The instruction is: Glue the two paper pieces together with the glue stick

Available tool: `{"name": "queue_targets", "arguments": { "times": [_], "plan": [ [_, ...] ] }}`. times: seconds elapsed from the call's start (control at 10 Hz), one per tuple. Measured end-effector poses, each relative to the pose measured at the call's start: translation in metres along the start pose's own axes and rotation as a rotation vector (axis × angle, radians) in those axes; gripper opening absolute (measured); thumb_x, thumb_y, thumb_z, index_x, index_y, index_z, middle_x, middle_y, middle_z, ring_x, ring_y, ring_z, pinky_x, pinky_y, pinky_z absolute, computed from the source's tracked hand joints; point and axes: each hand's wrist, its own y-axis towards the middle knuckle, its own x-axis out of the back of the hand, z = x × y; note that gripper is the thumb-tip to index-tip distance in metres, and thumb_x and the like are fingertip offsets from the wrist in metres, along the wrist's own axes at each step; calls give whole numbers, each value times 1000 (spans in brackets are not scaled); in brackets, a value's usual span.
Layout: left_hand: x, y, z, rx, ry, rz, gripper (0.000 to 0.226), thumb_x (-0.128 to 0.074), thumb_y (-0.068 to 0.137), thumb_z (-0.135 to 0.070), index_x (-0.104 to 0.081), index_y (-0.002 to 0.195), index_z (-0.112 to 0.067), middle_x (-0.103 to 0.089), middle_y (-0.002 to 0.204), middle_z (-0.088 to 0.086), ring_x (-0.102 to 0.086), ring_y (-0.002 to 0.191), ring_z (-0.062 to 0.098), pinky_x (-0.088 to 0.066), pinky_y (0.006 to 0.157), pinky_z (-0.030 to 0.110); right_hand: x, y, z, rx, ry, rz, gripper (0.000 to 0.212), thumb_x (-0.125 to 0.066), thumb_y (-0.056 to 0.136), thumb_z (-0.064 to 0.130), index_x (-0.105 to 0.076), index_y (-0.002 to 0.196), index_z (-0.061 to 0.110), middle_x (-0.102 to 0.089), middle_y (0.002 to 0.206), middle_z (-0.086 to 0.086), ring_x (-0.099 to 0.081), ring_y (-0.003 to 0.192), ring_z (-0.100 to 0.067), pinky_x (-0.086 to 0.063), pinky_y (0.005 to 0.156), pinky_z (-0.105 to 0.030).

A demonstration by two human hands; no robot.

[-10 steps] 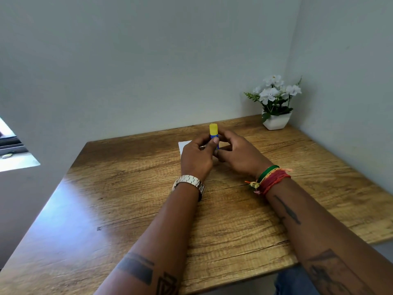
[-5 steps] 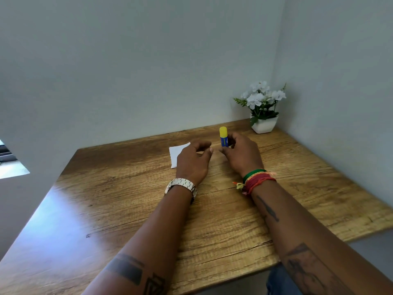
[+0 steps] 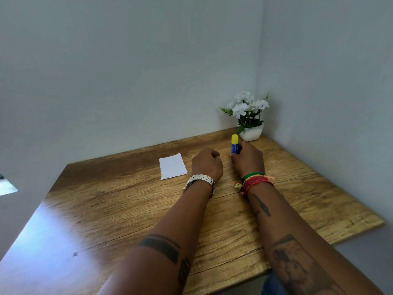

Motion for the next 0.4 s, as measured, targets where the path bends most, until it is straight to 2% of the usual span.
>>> {"name": "queue_targets", "arguments": {
  "times": [0.1,0.2,0.3,0.4],
  "plan": [
    [1,0,4,-18,16,11,20,-60,97,-22,-73,112,-21,-71,118,0,-65,108,17,-43,83,22,-2,1,0,-9,-23,40,29,-74,91,22,-68,118,13,-74,115,-10,-66,111,-31,-52,93,-37],
    [6,-3,-1,-26,24,17,19,-60,96,-22,-73,110,-21,-72,115,0,-65,105,17,-44,80,22,2,-4,3,-53,0,39,47,-76,90,20,-59,132,9,-71,125,-14,-63,121,-35,-50,100,-41],
    [13,-10,-3,-46,42,3,18,-58,96,-24,-73,106,-20,-73,109,1,-66,101,19,-41,74,23,10,-13,6,-120,88,28,63,-80,85,17,-49,139,6,-59,136,-21,-58,125,-40,-50,103,-46],
    [21,-15,-10,-108,65,-10,23,-55,97,-37,-70,85,-24,-73,89,-1,-67,90,22,-40,65,25,19,-32,13,-113,139,-64,52,-77,85,18,-50,130,13,-50,136,-21,-57,121,-40,-50,97,-45]
  ]
}}
